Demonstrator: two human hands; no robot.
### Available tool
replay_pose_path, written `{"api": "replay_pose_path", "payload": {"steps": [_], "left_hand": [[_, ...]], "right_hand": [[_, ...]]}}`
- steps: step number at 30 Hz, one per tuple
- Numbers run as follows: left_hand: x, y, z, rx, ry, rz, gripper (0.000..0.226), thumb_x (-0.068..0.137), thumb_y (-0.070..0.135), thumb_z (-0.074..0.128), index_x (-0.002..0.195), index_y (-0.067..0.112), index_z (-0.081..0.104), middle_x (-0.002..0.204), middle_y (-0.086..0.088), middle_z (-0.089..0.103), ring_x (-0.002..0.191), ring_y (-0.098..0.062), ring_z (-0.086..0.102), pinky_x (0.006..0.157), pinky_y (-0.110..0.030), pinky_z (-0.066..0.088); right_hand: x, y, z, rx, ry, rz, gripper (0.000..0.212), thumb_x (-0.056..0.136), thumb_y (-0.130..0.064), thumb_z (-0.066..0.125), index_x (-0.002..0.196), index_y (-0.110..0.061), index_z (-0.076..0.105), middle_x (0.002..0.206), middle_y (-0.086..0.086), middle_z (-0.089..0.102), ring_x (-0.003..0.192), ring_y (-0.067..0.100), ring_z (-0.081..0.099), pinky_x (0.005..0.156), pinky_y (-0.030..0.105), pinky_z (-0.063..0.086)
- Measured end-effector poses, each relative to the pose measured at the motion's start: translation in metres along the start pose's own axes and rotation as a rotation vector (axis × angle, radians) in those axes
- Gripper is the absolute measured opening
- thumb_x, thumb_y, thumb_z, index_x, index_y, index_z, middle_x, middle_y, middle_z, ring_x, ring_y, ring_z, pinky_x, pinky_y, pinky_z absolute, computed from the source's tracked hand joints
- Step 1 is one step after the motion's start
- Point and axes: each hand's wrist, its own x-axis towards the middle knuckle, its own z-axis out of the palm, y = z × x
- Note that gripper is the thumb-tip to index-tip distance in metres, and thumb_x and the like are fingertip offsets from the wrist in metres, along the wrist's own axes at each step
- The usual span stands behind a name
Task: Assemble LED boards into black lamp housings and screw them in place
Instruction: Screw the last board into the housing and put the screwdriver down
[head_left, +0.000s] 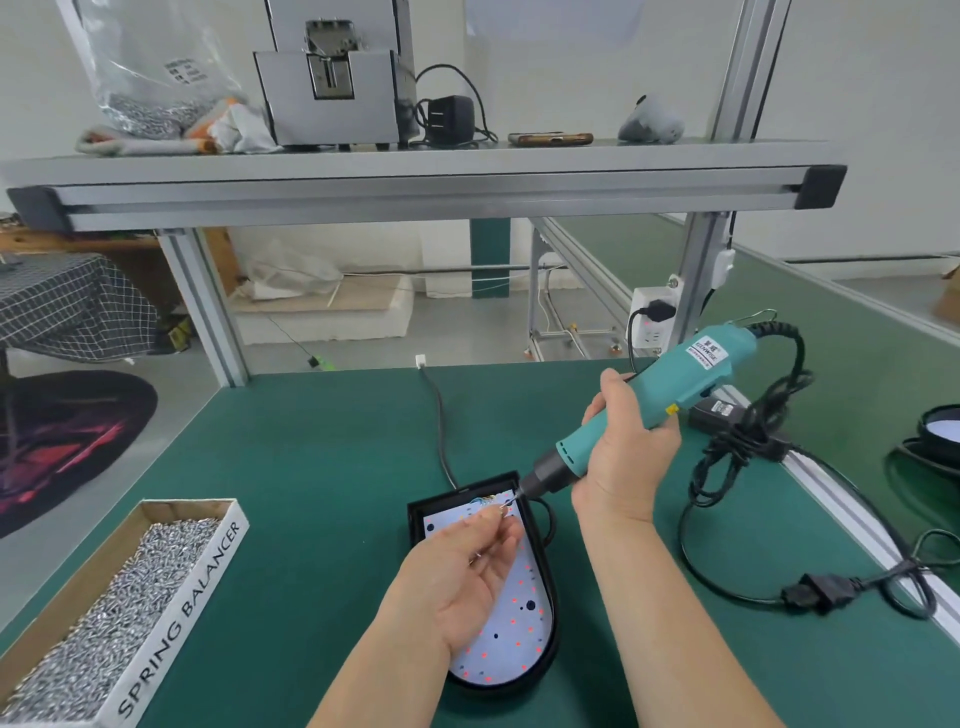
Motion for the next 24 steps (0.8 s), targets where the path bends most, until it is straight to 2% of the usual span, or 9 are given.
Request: {"api": "replay_pose_path", "payload": {"steps": [7, 24], "left_hand": [[0.0019, -0.0002, -0.0021, -0.009, 0.014, -0.003, 0.007, 0.091, -0.005, 0.063, 0.091, -0.010, 0.067, 0.074, -0.018, 0.072, 0.059, -0.022, 0.072, 0.051, -0.025, 0.059], [0.0003, -0.0001, -0.0009, -0.024, 0.026, -0.001, 0.006, 0.090, -0.007, 0.064, 0.092, -0.011, 0.068, 0.075, -0.019, 0.072, 0.059, -0.023, 0.072, 0.050, -0.025, 0.058]], "right_hand": [[-0.0005, 0.0022, 0.0024, -0.044, -0.025, -0.009, 0.016, 0.075, -0.020, 0.070, 0.073, -0.022, 0.054, 0.056, -0.005, 0.050, 0.051, 0.011, 0.046, 0.051, 0.023, 0.043], [-0.0008, 0.0016, 0.0006, -0.059, -0.045, -0.016, 0.013, 0.076, -0.020, 0.070, 0.078, -0.020, 0.057, 0.057, -0.005, 0.050, 0.052, 0.011, 0.046, 0.051, 0.022, 0.043]]}}
